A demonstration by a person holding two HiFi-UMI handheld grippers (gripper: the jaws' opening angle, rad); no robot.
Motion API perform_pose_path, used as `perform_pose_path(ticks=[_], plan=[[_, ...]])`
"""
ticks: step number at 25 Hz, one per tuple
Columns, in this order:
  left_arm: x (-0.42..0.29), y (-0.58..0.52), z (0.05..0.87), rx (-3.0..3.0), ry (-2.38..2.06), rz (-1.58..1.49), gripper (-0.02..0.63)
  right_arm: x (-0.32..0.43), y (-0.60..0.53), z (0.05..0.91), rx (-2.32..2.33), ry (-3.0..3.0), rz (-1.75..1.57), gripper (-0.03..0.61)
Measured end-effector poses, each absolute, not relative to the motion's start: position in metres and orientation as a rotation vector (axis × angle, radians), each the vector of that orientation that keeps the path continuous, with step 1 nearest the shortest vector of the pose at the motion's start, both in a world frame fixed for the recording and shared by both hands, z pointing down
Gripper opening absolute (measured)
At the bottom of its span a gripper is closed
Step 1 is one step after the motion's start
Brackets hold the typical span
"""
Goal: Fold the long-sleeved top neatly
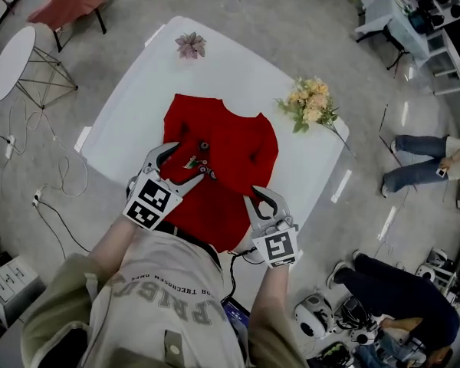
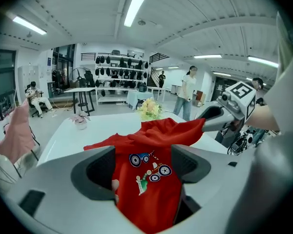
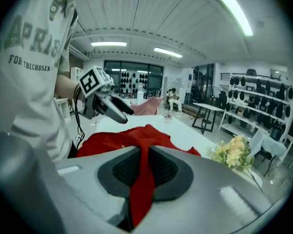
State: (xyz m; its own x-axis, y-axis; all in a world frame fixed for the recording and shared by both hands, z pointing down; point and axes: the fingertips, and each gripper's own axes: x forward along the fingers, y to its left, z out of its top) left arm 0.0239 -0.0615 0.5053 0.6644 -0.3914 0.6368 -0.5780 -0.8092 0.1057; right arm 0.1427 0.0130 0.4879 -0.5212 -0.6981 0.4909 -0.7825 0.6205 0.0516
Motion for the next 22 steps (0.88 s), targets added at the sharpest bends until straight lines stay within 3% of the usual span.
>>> perform_pose_path(ticks=[6, 14, 16, 19, 22], plan=[[0.026, -0.051, 0.515, 2.578, -0.802, 0.939, 0.357, 0.154, 0.032, 0.572, 1.039, -2.202, 0.289, 0.038], [0.088, -0.094, 0.562, 2.608, -0.63, 1.272, 0.356, 0.15, 0.037, 0.593, 0.987, -2.196, 0.327, 0.04], [0.097, -0.1, 0.576, 2.592, -0.595, 1.379, 0.322, 0.149, 0.039, 0.587, 0.983, -2.219, 0.365, 0.064], [0.099, -0.105, 0.592, 2.552, -0.56, 1.479, 0.243, 0.149, 0.041, 0.574, 0.993, -2.257, 0.404, 0.185], [0.096, -0.107, 0.597, 2.546, -0.569, 1.505, 0.149, 0.155, 0.045, 0.565, 1.005, -2.265, 0.399, 0.197]])
